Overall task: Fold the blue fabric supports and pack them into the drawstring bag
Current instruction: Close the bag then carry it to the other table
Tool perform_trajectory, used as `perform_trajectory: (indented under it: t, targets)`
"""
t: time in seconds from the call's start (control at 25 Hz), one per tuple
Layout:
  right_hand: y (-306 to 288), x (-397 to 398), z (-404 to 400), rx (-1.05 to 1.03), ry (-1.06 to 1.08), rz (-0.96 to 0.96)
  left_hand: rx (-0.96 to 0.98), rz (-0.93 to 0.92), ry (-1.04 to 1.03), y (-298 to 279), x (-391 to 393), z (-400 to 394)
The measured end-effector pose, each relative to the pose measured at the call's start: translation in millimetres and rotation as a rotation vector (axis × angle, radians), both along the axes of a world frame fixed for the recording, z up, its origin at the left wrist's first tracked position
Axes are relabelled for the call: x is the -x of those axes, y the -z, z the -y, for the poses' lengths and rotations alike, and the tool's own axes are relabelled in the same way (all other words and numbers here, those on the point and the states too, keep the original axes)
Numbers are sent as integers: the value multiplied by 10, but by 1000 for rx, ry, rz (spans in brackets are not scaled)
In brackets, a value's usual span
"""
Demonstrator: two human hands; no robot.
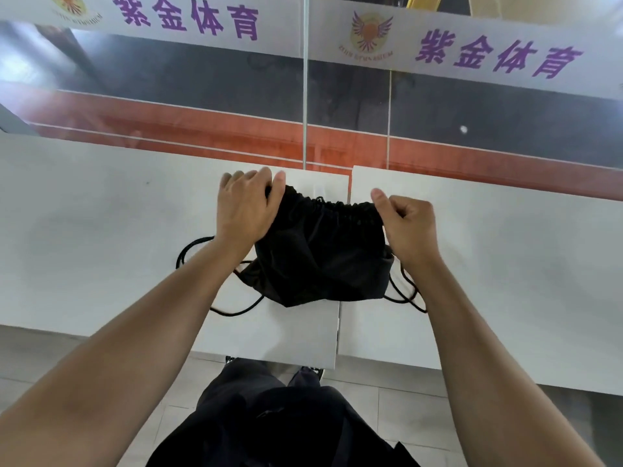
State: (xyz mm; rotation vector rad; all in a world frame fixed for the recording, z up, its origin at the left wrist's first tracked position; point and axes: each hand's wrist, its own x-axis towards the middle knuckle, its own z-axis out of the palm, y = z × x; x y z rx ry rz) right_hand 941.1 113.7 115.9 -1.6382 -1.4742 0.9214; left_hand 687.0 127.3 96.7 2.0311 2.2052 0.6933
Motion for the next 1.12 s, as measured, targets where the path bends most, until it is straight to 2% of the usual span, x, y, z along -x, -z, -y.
perform_trajectory:
  t: [0.12, 0.24, 0.44, 0.56, 0.76, 0.84, 0.96, 1.04, 1.12]
  targets:
    - [-150, -15, -26, 7, -28, -83, -72, 46, -10, -179, 37, -183]
    - [-115, -79, -58, 35, 27, -97, -28, 199, 16, -255, -38, -183]
    - [83, -468, -152, 167, 265, 27, 54, 248, -95, -86, 376, 34]
    - [220, -391, -156, 187, 305, 105, 118, 243, -194, 12, 549, 40]
    - [328, -146, -256, 209, 238, 78, 224, 229, -236, 133, 465, -24]
    - [375, -101, -282, 231, 153, 205, 223, 252, -218, 140, 404, 17]
    - [489, 43, -221, 126, 137, 430, 82, 108, -195, 201, 123, 260]
    - [541, 133, -98, 13, 235, 395, 52, 104, -217, 233, -70, 473]
    - [598, 173, 23, -8, 219, 292, 177, 194, -135, 271, -152, 594]
